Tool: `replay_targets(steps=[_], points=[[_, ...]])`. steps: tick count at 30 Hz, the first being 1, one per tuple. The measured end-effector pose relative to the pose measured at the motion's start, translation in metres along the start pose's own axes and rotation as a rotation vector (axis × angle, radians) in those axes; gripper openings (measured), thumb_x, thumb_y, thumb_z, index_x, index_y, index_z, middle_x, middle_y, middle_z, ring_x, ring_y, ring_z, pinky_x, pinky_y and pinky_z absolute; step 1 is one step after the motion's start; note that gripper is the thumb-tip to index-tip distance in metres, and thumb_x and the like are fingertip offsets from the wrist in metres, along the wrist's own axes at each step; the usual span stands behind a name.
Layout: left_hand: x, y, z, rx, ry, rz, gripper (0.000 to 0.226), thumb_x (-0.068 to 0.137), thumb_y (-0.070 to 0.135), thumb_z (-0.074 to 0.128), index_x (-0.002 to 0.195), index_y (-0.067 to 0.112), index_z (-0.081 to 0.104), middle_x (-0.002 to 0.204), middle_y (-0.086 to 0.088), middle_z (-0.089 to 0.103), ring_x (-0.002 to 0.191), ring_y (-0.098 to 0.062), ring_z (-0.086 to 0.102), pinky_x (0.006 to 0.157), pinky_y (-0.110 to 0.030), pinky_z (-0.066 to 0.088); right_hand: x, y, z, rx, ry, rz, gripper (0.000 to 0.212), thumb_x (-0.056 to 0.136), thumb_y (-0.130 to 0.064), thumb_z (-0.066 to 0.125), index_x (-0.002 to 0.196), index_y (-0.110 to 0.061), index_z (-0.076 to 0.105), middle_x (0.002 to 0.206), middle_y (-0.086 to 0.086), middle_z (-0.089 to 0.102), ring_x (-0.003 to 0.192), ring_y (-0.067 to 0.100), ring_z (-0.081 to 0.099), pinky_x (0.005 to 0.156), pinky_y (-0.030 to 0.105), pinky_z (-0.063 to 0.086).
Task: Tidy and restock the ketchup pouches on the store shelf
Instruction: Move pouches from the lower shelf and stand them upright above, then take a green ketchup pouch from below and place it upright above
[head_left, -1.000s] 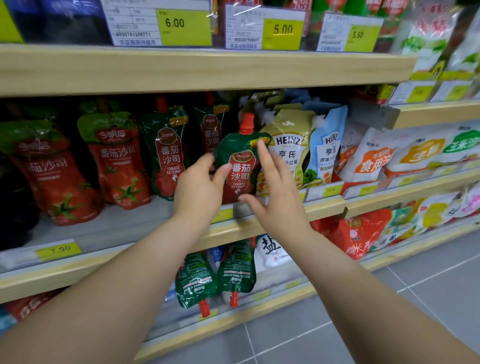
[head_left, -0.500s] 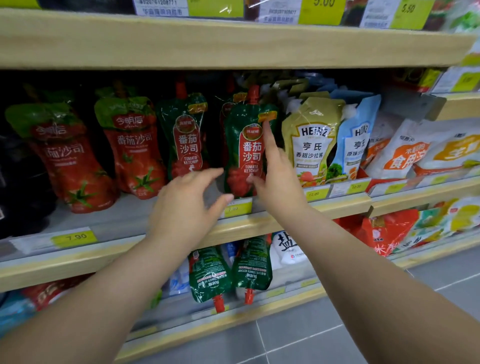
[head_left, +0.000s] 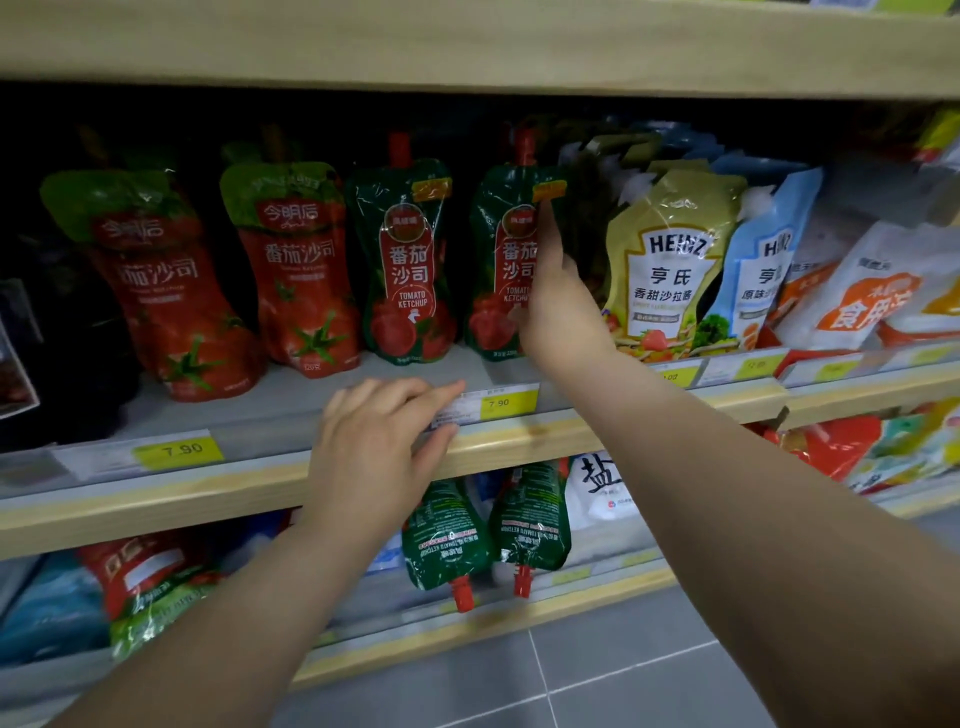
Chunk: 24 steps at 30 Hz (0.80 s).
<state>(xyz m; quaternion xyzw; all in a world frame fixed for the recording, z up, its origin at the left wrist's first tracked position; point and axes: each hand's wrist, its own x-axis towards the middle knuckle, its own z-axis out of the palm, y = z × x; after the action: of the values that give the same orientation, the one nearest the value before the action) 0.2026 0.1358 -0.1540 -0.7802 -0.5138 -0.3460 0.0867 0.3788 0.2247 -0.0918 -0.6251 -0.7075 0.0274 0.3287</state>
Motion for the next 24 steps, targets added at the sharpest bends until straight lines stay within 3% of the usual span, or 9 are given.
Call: replay_targets(steps=[4, 7, 11, 13, 15, 17, 19, 24], points=[[-0.001, -0.001, 0.001, 0.000, -0.003, 0.013, 0.037, 0.083, 0.026, 0.070, 0.119, 0.025, 0.065, 0.097, 0.005, 0.068, 0.088, -0.022, 0.058, 0.076, -0.031, 0.031, 0.004, -0.001, -0.001, -0.038, -0.021, 0.003, 0.097, 0.085, 0.003, 0.059, 0.148, -0.018, -0.013, 0.140, 0.026, 0.036, 0.094, 0.037, 0.062, 0.072, 0.039, 0.050], [-0.001, -0.002, 0.000, -0.003, -0.006, 0.026, 0.036, 0.084, 0.026, 0.068, 0.120, 0.024, 0.065, 0.098, 0.004, 0.068, 0.088, -0.023, 0.058, 0.076, -0.033, 0.034, -0.008, -0.003, -0.005, -0.038, -0.008, -0.022, 0.095, 0.087, -0.008, 0.062, 0.148, -0.018, -0.009, 0.139, 0.024, 0.038, 0.099, 0.038, 0.059, 0.076, 0.044, 0.052], [-0.003, 0.000, -0.001, -0.030, 0.004, 0.029, 0.036, 0.083, 0.026, 0.070, 0.118, 0.021, 0.066, 0.104, 0.000, 0.068, 0.097, -0.028, 0.057, 0.085, -0.040, 0.038, -0.052, 0.000, -0.014, 0.085, 0.161, -0.198, 0.071, 0.087, -0.017, 0.061, 0.146, -0.011, 0.022, 0.129, 0.015, 0.050, 0.113, 0.030, 0.052, 0.086, 0.039, 0.047], [-0.008, 0.003, -0.001, -0.038, 0.063, 0.067, 0.033, 0.083, 0.026, 0.070, 0.115, 0.018, 0.068, 0.114, -0.002, 0.067, 0.105, -0.029, 0.054, 0.093, -0.042, 0.036, -0.085, 0.009, -0.014, 0.100, 0.213, -0.303, 0.050, 0.087, -0.014, 0.059, 0.134, -0.004, 0.043, 0.122, 0.013, 0.056, 0.112, 0.027, 0.051, 0.094, 0.033, 0.041], [-0.019, 0.009, 0.000, -0.051, 0.141, 0.148, 0.027, 0.084, 0.026, 0.069, 0.110, 0.017, 0.070, 0.117, -0.003, 0.066, 0.106, -0.029, 0.053, 0.093, -0.042, 0.038, -0.123, 0.023, -0.006, 0.095, 0.232, -0.360, 0.033, 0.086, -0.012, 0.059, 0.117, -0.001, 0.057, 0.109, 0.014, 0.061, 0.104, 0.028, 0.055, 0.091, 0.033, 0.041], [-0.036, 0.015, 0.003, -0.112, 0.174, 0.204, 0.021, 0.085, 0.025, 0.069, 0.104, 0.017, 0.071, 0.111, -0.003, 0.068, 0.099, -0.029, 0.059, 0.088, -0.040, 0.043, -0.157, 0.037, 0.009, 0.107, 0.153, -0.348, 0.027, 0.082, -0.010, 0.062, 0.107, -0.001, 0.061, 0.102, 0.014, 0.064, 0.097, 0.030, 0.057, 0.085, 0.038, 0.045], [-0.058, 0.019, 0.006, -0.169, 0.144, 0.200, 0.020, 0.083, 0.024, 0.071, 0.102, 0.018, 0.070, 0.103, -0.002, 0.068, 0.092, -0.028, 0.062, 0.087, -0.036, 0.043, -0.182, 0.046, 0.028, 0.107, -0.019, -0.324, 0.036, 0.077, -0.011, 0.067, 0.111, -0.001, 0.061, 0.106, 0.016, 0.063, 0.100, 0.033, 0.057, 0.087, 0.043, 0.045], [-0.110, 0.005, 0.015, -0.180, -0.053, 0.058, 0.025, 0.084, 0.026, 0.068, 0.108, 0.018, 0.068, 0.102, -0.003, 0.066, 0.091, -0.027, 0.059, 0.086, -0.034, 0.042, -0.202, 0.047, 0.078, -0.008, -0.439, -0.323, 0.085, 0.069, -0.017, 0.078, 0.143, -0.014, 0.035, 0.147, 0.018, 0.035, 0.131, 0.035, 0.035, 0.108, 0.042, 0.028]])
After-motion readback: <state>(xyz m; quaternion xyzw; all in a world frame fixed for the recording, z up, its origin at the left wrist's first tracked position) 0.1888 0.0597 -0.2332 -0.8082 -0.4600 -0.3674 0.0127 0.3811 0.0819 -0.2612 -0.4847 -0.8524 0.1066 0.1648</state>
